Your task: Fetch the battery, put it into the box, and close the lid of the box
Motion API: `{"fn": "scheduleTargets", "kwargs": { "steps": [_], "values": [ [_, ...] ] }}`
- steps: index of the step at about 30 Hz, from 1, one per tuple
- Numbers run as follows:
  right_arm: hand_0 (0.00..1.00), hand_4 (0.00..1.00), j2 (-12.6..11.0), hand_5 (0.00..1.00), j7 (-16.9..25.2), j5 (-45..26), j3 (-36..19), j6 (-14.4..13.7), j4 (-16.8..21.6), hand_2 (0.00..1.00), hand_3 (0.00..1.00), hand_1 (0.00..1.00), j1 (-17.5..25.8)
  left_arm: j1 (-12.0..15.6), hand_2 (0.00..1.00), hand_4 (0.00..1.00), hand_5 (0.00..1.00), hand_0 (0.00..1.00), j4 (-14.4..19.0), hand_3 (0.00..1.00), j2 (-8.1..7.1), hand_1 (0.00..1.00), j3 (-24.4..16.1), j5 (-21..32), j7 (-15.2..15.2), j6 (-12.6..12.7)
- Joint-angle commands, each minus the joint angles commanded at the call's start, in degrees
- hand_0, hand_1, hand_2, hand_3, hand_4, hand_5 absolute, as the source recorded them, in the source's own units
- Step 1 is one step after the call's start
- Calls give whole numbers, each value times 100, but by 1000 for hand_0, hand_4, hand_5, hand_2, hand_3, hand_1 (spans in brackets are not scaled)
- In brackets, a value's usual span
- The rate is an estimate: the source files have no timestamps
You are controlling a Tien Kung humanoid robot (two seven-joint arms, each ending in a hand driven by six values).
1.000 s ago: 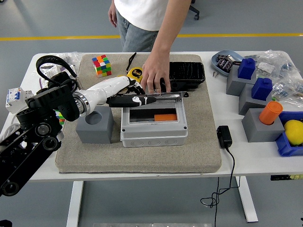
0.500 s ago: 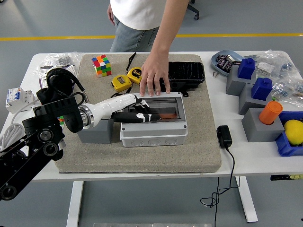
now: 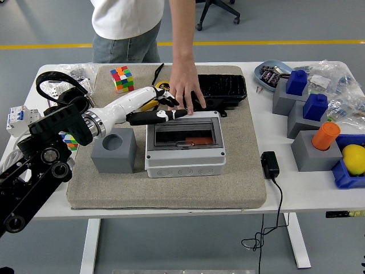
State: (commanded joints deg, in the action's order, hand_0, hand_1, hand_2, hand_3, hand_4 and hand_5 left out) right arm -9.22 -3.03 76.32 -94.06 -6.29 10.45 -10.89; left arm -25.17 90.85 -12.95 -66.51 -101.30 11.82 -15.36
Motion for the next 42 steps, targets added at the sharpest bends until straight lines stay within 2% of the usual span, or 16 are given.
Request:
{"fn": "scheduleTargets", "kwargs": {
  "steps": [3,5,6,7,10,11,12,16,21,25,30,36,41,42],
  "values": [
    [832,998,22,998,2,10,-13,-3,-3,772,812,792,14,20,784,998,998,848,-227,761,118,829,-296,237,-575,414],
    [832,998,46,998,6,25,-25,-7,-6,772,812,792,22,64,784,998,998,848,-553,761,277,829,-555,692,-1056,860],
    [831,998,54,998,8,24,-22,-8,-6,772,812,792,24,83,896,998,998,896,-697,863,331,936,-655,915,-1280,1049],
    [831,998,61,998,8,22,-18,-9,-7,772,812,792,24,106,896,998,998,896,-817,863,376,936,-744,1139,-1503,1181],
    [831,998,82,998,13,-16,29,-23,-6,772,812,792,5,257,896,998,998,896,-1143,863,503,936,-1087,1837,-2169,1419],
    [831,998,85,998,14,-34,48,-27,-4,772,812,792,-2,296,896,998,998,896,-1190,863,523,936,-1190,2065,-2289,1448],
    [832,998,88,998,17,-55,70,-33,-3,772,812,792,-12,339,998,998,998,992,-1250,998,548,998,-1275,2204,-2372,1486],
    [832,998,122,998,25,-113,162,-38,5,772,812,792,-15,493,998,998,998,992,-1537,998,640,998,-1745,3073,-2655,1621],
    [832,998,180,998,66,-35,80,-46,-3,773,812,796,25,734,998,998,998,998,-1769,998,689,998,-2252,4102,-2709,1544],
    [837,998,215,998,115,141,-144,-59,-4,777,815,809,73,957,998,998,998,998,-1782,998,672,998,-2557,4175,-2615,1451],
    [844,998,285,998,116,517,-507,-52,-14,784,817,822,150,1226,998,998,998,998,-1772,998,566,998,-2763,3735,-2346,1310],
    [841,998,356,998,142,518,-514,-28,-14,785,818,823,191,1436,998,998,998,998,-1505,998,641,998,-3023,2566,-1882,1334],
    [841,998,354,998,142,470,-451,-17,-14,785,818,823,187,1458,998,998,998,998,-1395,998,652,998,-3091,1405,-1535,1274],
    [839,998,351,998,138,466,-444,-16,-14,783,817,818,187,1457,998,998,941,998,-1405,960,650,998,-3084,1371,-1531,1282]
  ]
}}
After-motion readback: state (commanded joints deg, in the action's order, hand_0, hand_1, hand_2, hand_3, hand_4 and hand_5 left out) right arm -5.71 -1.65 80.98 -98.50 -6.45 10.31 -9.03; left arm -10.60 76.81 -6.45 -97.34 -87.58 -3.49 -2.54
